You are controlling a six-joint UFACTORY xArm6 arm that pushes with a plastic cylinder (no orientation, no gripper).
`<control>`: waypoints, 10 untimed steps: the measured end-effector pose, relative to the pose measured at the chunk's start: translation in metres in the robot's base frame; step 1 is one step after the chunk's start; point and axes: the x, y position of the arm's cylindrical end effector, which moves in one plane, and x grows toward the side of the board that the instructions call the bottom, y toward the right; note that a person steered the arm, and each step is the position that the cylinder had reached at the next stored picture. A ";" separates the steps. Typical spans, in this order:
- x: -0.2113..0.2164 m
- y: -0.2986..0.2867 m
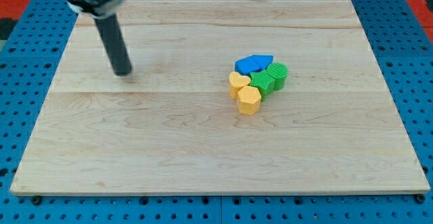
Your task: Drag the red star vertical to the red circle
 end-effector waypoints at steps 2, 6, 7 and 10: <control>-0.107 -0.112; -0.167 -0.113; -0.188 -0.113; -0.188 -0.084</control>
